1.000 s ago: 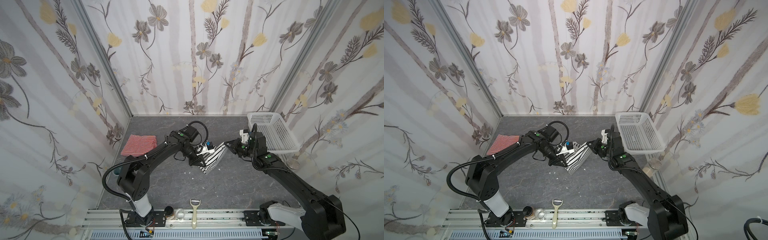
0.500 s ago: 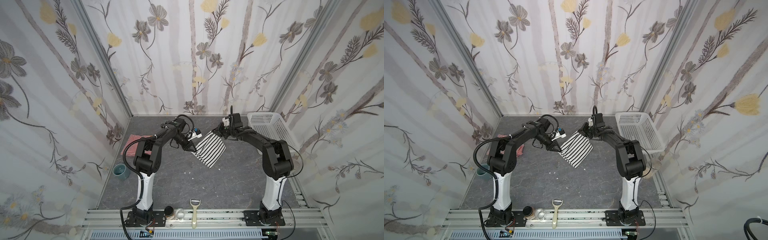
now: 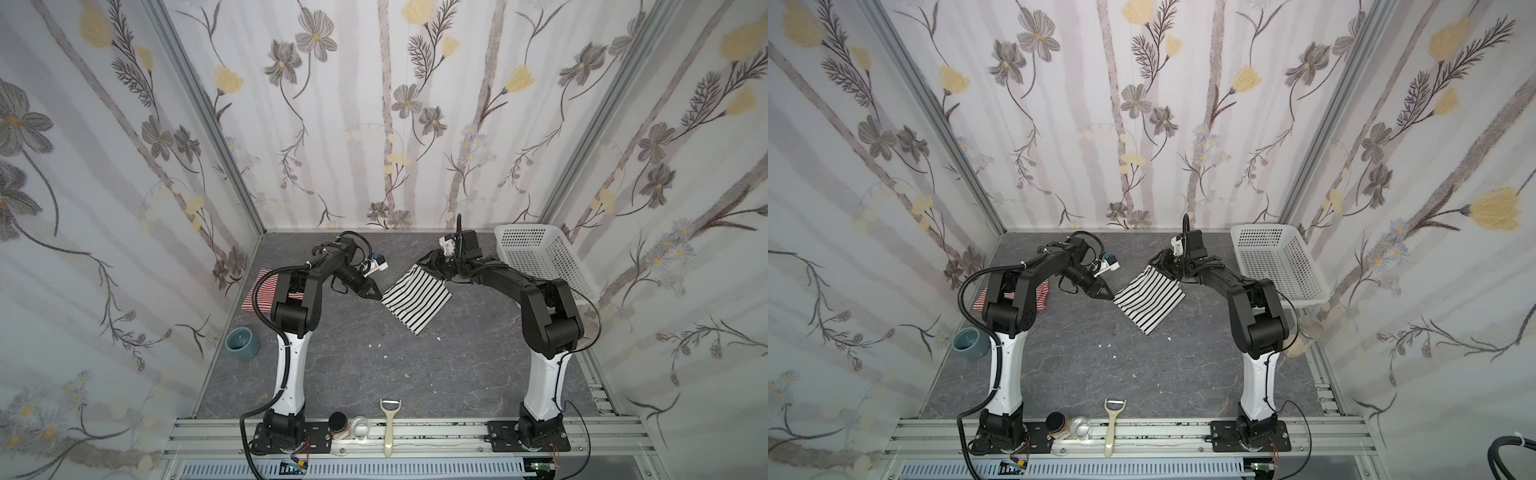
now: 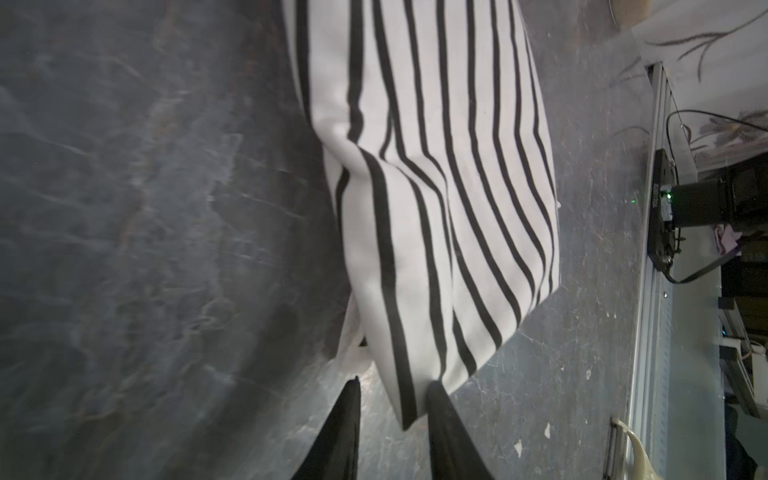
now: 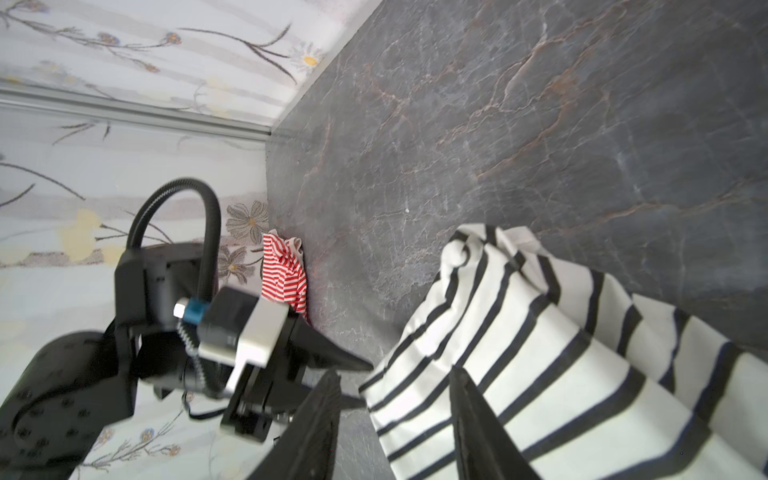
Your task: Fold and stack the tank tops
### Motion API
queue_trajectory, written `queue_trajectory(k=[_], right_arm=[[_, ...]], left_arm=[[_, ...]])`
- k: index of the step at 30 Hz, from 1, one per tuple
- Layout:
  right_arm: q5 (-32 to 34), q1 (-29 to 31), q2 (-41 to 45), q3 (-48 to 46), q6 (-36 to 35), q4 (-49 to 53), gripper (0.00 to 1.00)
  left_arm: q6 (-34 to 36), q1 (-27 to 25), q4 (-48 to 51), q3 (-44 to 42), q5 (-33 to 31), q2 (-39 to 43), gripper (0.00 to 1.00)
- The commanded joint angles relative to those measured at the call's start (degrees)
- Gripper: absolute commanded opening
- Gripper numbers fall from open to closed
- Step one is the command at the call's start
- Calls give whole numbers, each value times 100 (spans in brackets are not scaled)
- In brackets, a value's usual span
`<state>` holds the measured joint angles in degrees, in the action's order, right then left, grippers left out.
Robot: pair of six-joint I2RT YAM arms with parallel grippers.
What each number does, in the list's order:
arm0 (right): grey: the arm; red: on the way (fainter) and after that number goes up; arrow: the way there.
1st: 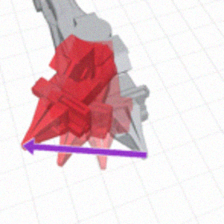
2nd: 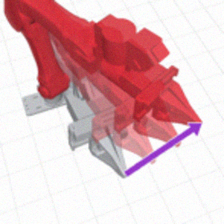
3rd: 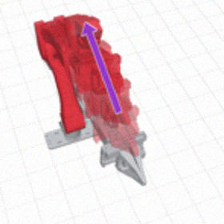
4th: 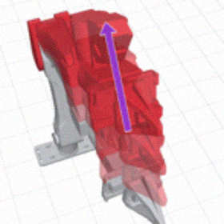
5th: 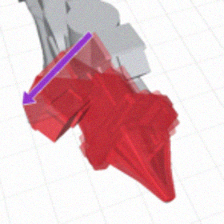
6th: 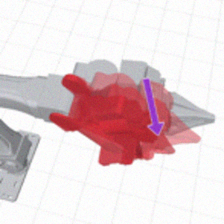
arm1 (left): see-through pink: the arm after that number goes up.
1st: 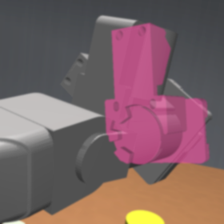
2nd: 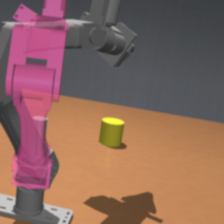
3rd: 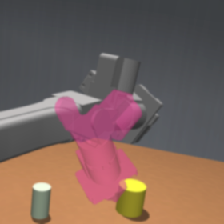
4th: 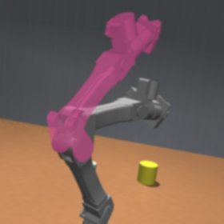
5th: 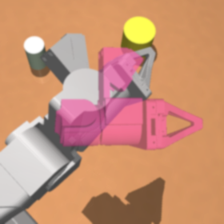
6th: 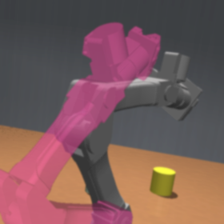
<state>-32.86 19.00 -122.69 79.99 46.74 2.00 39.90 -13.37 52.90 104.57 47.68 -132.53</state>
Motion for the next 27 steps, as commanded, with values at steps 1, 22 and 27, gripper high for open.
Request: queue_trajectory(k=[1, 22, 27], right_arm=[[495, 33, 63, -95, -525, 322, 41], [1136, -12, -1350, 938, -357, 858, 20], [1361, 33, -1109, 272, -101, 779, 21]], left_arm=[[-400, -12, -141, 205, 8, -73, 38], [-1589, -525, -1203, 633, -3494, -644, 41], [-1549, -691, -1323, 661, -3980, -698, 41]])
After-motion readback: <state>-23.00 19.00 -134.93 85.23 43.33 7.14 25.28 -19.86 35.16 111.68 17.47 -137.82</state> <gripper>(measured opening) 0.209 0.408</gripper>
